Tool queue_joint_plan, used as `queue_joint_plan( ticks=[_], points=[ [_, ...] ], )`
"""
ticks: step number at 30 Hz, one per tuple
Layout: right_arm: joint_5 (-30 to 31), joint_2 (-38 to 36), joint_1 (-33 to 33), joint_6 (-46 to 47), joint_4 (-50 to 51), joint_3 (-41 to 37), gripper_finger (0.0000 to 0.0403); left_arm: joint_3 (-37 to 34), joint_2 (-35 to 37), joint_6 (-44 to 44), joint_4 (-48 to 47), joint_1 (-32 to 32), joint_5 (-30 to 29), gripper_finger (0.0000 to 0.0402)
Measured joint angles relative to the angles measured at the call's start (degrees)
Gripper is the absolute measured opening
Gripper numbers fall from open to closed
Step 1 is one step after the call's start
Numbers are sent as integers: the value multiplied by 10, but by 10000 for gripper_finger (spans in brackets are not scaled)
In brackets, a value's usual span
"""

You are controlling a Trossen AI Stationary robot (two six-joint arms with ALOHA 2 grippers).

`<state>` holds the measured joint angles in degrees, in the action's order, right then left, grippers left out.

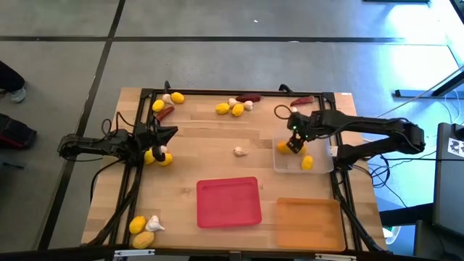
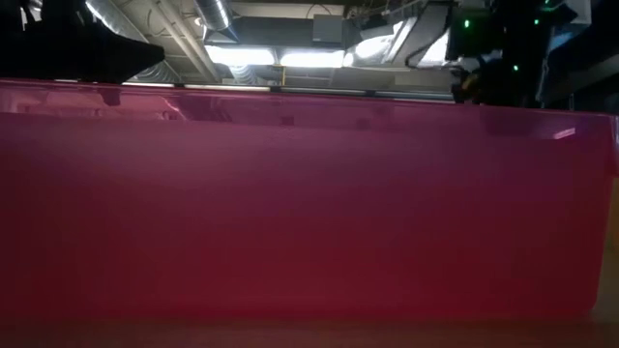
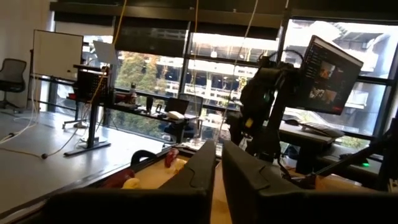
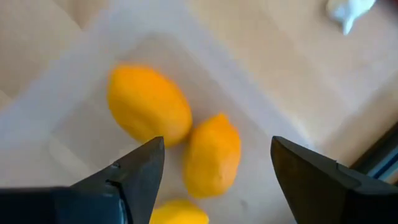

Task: Sort produce into baskets
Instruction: Put the yellow lemon into the transparent bin

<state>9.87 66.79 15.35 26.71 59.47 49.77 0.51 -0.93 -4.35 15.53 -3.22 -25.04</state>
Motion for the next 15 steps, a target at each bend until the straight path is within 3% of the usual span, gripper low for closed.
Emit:
queue_joint_plan(
  ticks=[9,15],
  points=[
    [7,-22,0,-53,-131,4,286,0,0,-38,6,0,9,144],
    [2,-22,0,-102,-216,4,286,9,-7,-47,5,-2,33,166]
  ],
)
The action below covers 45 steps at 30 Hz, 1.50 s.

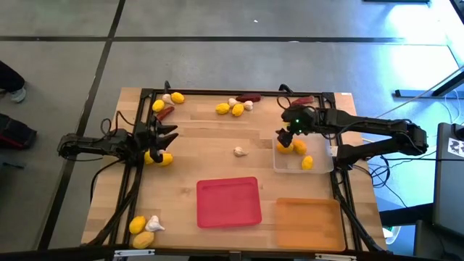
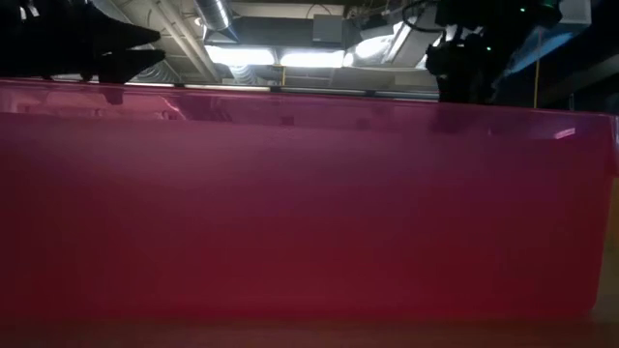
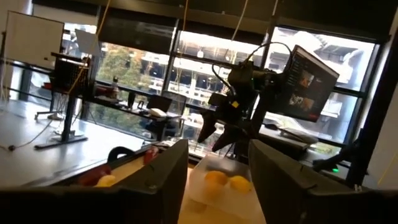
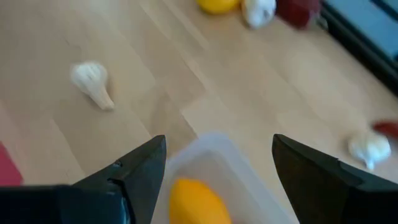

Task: Sort produce into baskets
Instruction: Put the yellow lemon into the transparent bin

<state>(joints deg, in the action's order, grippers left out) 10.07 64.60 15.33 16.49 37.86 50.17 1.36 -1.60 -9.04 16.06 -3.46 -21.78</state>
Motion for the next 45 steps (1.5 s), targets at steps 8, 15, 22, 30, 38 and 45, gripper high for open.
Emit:
queue_joint_plan(
  ticks=[8,15,22,30,38,45],
  points=[
    [-2,0,0,-55,-83,0,286,69,-85,28,1,0,4,152],
    [-6,0,0,-84,-96,0,286,130,-198,43,-11,0,38,138],
    [-6,0,0,-80,-110,0,286,224,-301,72,-128,-21,38,131],
    [-22,0,0,-78,-109,0,286,337,-375,130,-202,-71,50,133],
    [-37,0,0,-80,-110,0,286,426,-402,152,-315,-71,22,193],
    [-37,0,0,-79,-108,0,286,462,-452,78,-468,-83,21,218]
  ],
)
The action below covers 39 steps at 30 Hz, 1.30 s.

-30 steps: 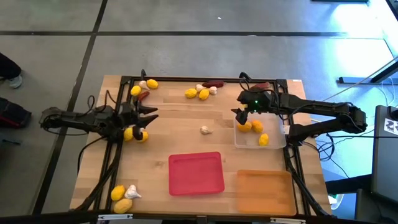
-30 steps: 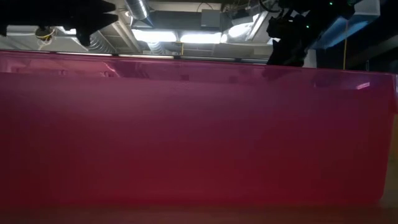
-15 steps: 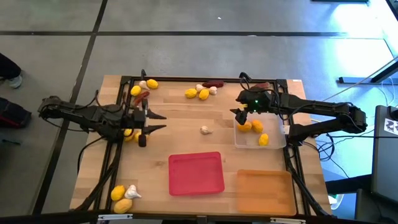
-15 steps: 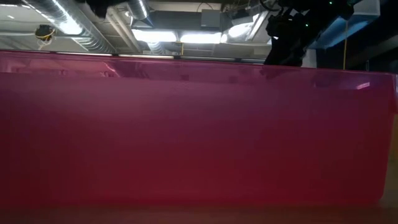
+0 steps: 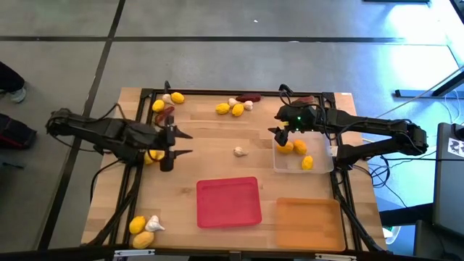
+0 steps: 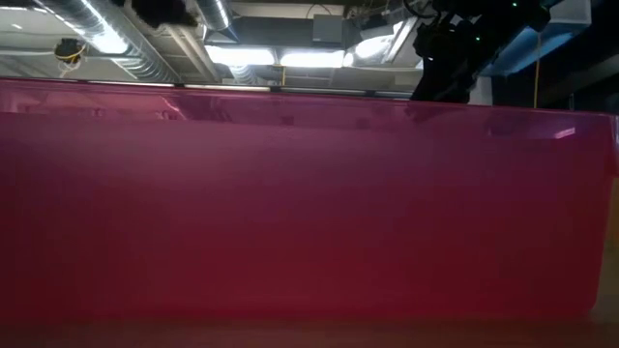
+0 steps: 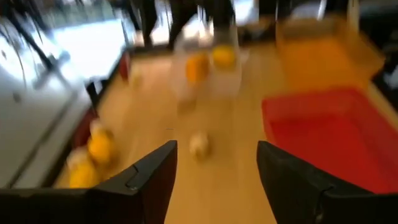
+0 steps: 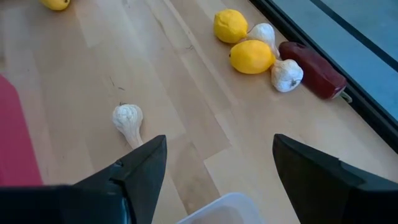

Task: Sort produce into baskets
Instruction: Put the yellow lemon into the transparent bin

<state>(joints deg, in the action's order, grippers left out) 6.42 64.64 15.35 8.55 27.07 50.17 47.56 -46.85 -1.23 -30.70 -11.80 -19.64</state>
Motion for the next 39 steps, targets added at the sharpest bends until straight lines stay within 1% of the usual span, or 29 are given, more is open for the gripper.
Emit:
queue_joint_plan(
  ticks=[4,11,14,18,23,27,31,39],
  points=[
    [0,0,0,0,0,0,286,1,-33,-61,-82,-2,-4,219],
    [0,0,0,0,0,0,286,1,-108,-148,-168,-7,-1,219],
    [-1,0,0,1,3,0,286,1,-134,-187,-210,-9,12,219],
    [-10,0,0,0,8,0,286,1,-161,-232,-269,-10,26,219],
    [-10,0,0,0,12,0,286,0,-182,-288,-331,-9,27,219],
    [-10,0,0,0,15,0,286,-1,-200,-311,-342,-9,31,219],
    [-10,0,0,-1,19,0,286,-8,-231,-324,-345,-8,64,219],
    [-9,0,0,0,36,0,286,-44,-280,-357,-348,-8,69,219]
  ],
)
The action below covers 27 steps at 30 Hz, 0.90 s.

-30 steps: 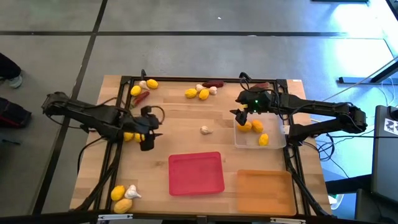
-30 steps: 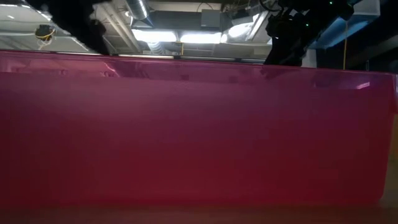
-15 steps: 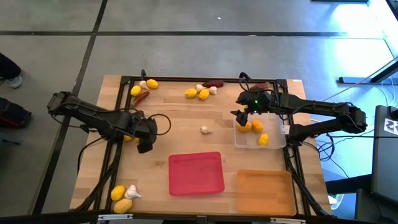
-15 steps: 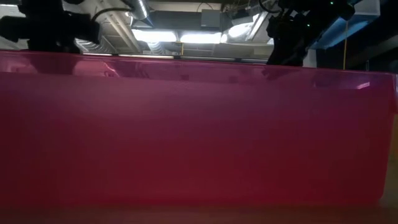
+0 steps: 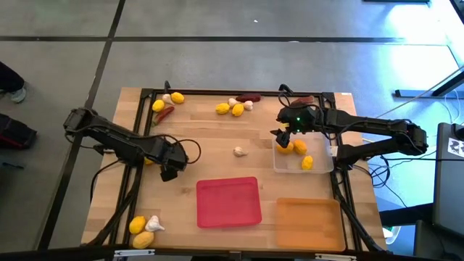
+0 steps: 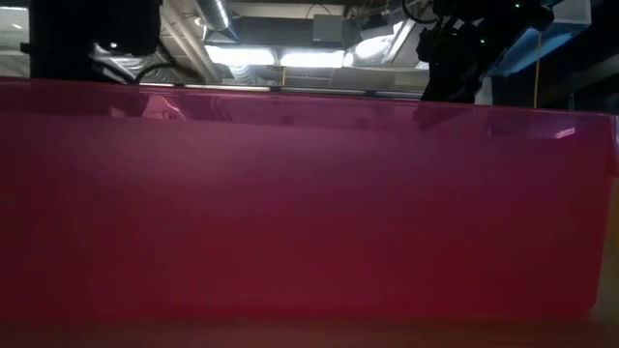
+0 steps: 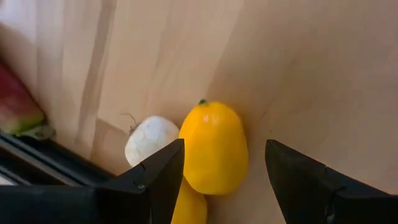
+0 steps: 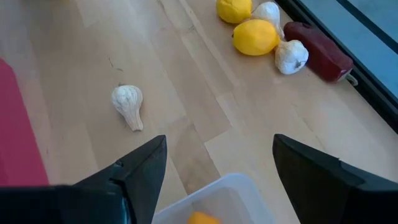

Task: Sort produce into baskets
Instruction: Put the yellow lemon into the transparent bin

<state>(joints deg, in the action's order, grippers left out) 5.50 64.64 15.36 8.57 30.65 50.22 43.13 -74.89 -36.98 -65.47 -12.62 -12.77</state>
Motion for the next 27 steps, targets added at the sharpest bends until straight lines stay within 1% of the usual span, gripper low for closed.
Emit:
queue_joint_plan(
  ticks=[5,13,27],
  points=[
    [0,0,0,0,0,0,286,-20,-13,-13,4,0,21,219],
    [0,0,0,1,1,0,286,-52,-30,-20,20,0,29,219],
    [-5,1,0,16,32,0,286,-56,-32,-8,35,0,27,219]
  ],
)
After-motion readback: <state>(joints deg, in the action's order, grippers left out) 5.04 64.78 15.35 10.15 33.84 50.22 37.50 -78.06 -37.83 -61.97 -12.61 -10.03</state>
